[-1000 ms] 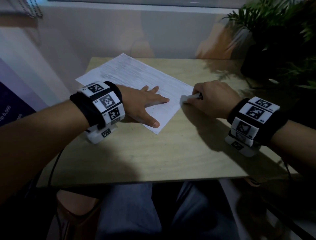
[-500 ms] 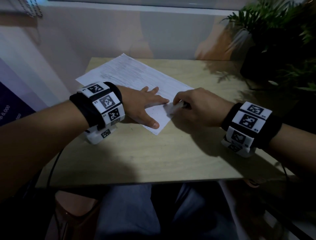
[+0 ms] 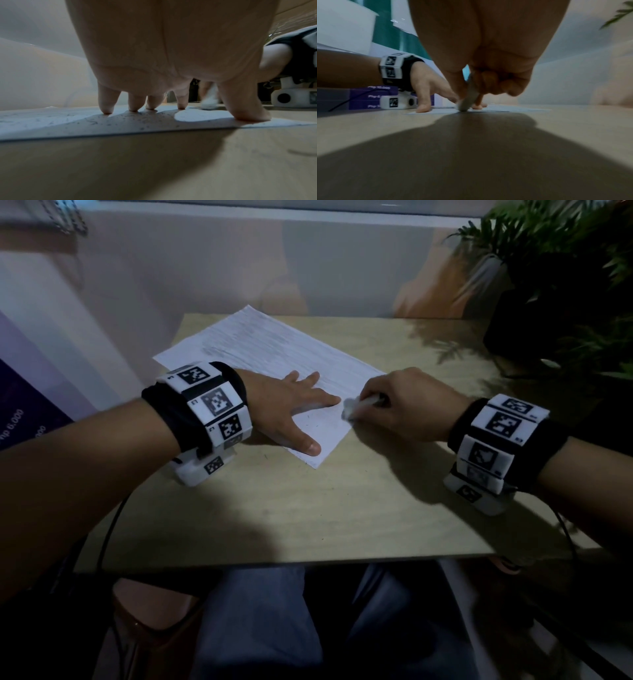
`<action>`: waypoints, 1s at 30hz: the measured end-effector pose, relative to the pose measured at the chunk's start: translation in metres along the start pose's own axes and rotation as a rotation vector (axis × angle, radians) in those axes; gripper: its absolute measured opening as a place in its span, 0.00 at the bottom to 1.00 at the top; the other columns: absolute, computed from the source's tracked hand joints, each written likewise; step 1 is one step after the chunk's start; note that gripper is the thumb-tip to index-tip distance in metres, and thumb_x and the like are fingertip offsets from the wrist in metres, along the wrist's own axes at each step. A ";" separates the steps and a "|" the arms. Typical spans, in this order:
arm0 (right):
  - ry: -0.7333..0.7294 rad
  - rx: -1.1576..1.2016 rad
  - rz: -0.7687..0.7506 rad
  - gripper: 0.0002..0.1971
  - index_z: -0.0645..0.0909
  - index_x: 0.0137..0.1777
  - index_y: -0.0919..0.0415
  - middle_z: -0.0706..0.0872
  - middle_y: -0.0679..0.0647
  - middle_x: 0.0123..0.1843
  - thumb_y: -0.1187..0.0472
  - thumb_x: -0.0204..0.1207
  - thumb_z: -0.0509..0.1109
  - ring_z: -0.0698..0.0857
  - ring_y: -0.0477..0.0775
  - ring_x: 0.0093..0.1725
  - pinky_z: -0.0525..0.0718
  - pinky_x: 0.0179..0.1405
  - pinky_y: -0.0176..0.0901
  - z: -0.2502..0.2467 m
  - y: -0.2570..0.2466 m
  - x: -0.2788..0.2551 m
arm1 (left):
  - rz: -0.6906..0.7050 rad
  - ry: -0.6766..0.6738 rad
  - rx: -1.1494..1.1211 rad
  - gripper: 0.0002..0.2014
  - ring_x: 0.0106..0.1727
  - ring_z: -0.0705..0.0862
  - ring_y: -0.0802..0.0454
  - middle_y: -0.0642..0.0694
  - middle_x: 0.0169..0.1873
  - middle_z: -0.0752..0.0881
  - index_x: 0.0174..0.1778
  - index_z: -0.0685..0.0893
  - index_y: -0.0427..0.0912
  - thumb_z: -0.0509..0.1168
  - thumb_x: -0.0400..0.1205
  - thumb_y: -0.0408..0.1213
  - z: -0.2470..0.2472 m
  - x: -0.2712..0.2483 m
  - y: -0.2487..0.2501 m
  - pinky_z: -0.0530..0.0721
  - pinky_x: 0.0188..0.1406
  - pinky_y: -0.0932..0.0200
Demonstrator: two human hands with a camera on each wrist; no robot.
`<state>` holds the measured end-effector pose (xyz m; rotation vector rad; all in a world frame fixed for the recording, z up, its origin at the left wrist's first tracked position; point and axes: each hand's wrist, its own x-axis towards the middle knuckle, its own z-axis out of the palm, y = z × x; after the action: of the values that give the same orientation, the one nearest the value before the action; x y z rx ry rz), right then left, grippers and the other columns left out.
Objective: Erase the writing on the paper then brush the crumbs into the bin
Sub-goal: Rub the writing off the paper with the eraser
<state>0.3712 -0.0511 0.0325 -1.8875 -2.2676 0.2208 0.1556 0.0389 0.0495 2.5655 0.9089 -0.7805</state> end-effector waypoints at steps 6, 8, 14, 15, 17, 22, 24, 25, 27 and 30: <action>-0.035 -0.030 -0.095 0.20 0.85 0.50 0.51 0.88 0.49 0.42 0.35 0.80 0.65 0.82 0.54 0.41 0.80 0.42 0.48 0.006 -0.007 -0.002 | 0.010 -0.002 -0.004 0.50 0.89 0.32 0.44 0.52 0.88 0.29 0.88 0.40 0.70 0.65 0.78 0.70 0.001 0.002 -0.003 0.43 0.88 0.35; -0.088 0.071 -0.136 0.23 0.87 0.52 0.50 0.88 0.44 0.44 0.31 0.78 0.65 0.81 0.48 0.40 0.80 0.43 0.46 0.005 -0.010 -0.005 | 0.009 -0.003 -0.008 0.50 0.89 0.32 0.45 0.53 0.88 0.29 0.87 0.39 0.70 0.65 0.78 0.70 0.001 0.002 -0.004 0.43 0.88 0.34; 0.045 -0.156 -0.022 0.18 0.84 0.47 0.53 0.87 0.54 0.42 0.39 0.83 0.63 0.82 0.61 0.41 0.78 0.38 0.51 0.005 -0.001 0.002 | 0.011 0.002 -0.005 0.50 0.89 0.32 0.44 0.52 0.88 0.29 0.88 0.40 0.70 0.65 0.77 0.70 0.002 0.004 -0.004 0.43 0.88 0.34; 0.030 -0.142 -0.072 0.17 0.84 0.48 0.52 0.88 0.52 0.43 0.40 0.82 0.63 0.83 0.60 0.42 0.79 0.39 0.51 0.007 -0.006 0.000 | 0.013 0.002 -0.009 0.50 0.89 0.32 0.44 0.52 0.88 0.29 0.88 0.40 0.70 0.65 0.77 0.70 0.002 0.004 -0.004 0.43 0.88 0.34; -0.051 -0.043 -0.154 0.21 0.85 0.52 0.49 0.89 0.45 0.45 0.34 0.80 0.61 0.85 0.53 0.42 0.81 0.40 0.48 0.011 -0.016 -0.007 | 0.016 0.005 -0.020 0.50 0.89 0.32 0.45 0.52 0.88 0.30 0.88 0.40 0.70 0.66 0.77 0.70 0.001 0.003 -0.003 0.42 0.88 0.36; 0.029 -0.169 0.031 0.18 0.83 0.47 0.53 0.87 0.53 0.42 0.39 0.82 0.63 0.84 0.63 0.44 0.81 0.41 0.51 0.004 0.001 0.001 | 0.009 0.005 -0.006 0.49 0.89 0.32 0.45 0.52 0.88 0.30 0.88 0.40 0.69 0.65 0.78 0.69 0.001 0.003 -0.002 0.43 0.88 0.36; 0.059 -0.213 0.049 0.15 0.81 0.45 0.54 0.85 0.56 0.41 0.43 0.82 0.63 0.83 0.65 0.43 0.80 0.40 0.52 0.004 0.003 0.002 | 0.008 0.005 -0.003 0.49 0.89 0.32 0.45 0.52 0.88 0.30 0.88 0.40 0.69 0.65 0.78 0.69 0.001 0.002 -0.002 0.43 0.88 0.36; 0.047 -0.206 0.005 0.15 0.81 0.46 0.53 0.86 0.55 0.42 0.43 0.82 0.63 0.84 0.65 0.44 0.81 0.40 0.52 0.006 -0.001 0.000 | 0.010 0.007 -0.004 0.49 0.89 0.33 0.45 0.52 0.88 0.30 0.88 0.40 0.69 0.65 0.78 0.69 0.001 0.002 -0.002 0.43 0.88 0.36; -0.012 -0.138 -0.108 0.18 0.84 0.49 0.51 0.89 0.49 0.45 0.38 0.81 0.62 0.85 0.59 0.44 0.83 0.42 0.52 0.010 -0.012 -0.007 | 0.017 0.010 -0.014 0.49 0.89 0.33 0.45 0.52 0.88 0.30 0.88 0.41 0.69 0.66 0.78 0.69 0.001 0.002 -0.001 0.43 0.88 0.36; -0.058 -0.036 -0.118 0.27 0.87 0.51 0.48 0.89 0.45 0.43 0.28 0.77 0.58 0.84 0.52 0.41 0.83 0.42 0.49 0.007 -0.014 -0.009 | 0.004 0.008 -0.029 0.49 0.89 0.32 0.46 0.53 0.88 0.30 0.88 0.41 0.70 0.66 0.78 0.69 0.001 0.002 -0.002 0.43 0.88 0.34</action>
<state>0.3575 -0.0625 0.0289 -1.7787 -2.4275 0.2211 0.1550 0.0404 0.0472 2.5470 0.9100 -0.7507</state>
